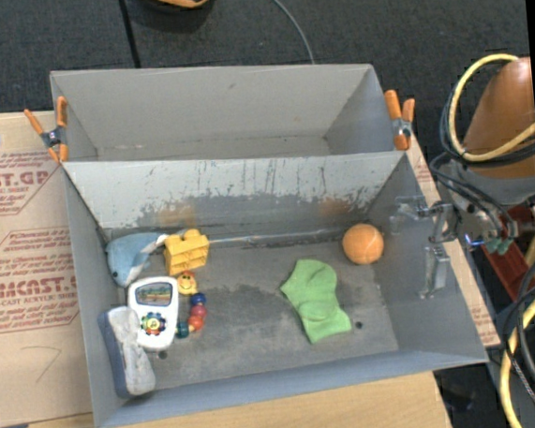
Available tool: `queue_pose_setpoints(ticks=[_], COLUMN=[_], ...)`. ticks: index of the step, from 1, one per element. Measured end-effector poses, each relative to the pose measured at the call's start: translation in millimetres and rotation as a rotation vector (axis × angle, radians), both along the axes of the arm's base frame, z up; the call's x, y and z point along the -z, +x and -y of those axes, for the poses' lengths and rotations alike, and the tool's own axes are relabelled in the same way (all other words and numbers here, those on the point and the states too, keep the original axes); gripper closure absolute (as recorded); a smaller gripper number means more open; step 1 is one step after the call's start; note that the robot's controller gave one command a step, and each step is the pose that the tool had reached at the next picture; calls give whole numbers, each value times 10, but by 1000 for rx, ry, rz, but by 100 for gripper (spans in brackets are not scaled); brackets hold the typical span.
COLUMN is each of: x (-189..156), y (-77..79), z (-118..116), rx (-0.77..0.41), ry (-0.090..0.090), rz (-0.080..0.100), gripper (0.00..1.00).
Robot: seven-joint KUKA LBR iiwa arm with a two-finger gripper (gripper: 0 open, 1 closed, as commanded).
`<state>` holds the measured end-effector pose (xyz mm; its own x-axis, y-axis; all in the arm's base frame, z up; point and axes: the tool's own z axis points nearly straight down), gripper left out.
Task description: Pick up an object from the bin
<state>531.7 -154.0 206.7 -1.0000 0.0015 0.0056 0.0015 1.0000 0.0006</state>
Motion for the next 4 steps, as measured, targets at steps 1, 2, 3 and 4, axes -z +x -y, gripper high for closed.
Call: queue_pose_setpoints(ticks=[1,2,3,4], x=[-44,435,574,565], y=[18,181,199,88], z=[-6,-263,-341,-652], rx=[-2,-68,-91,-162], ry=[-2,-3,-2,0], rz=[8,12,11,5], gripper=[0,0,0,0])
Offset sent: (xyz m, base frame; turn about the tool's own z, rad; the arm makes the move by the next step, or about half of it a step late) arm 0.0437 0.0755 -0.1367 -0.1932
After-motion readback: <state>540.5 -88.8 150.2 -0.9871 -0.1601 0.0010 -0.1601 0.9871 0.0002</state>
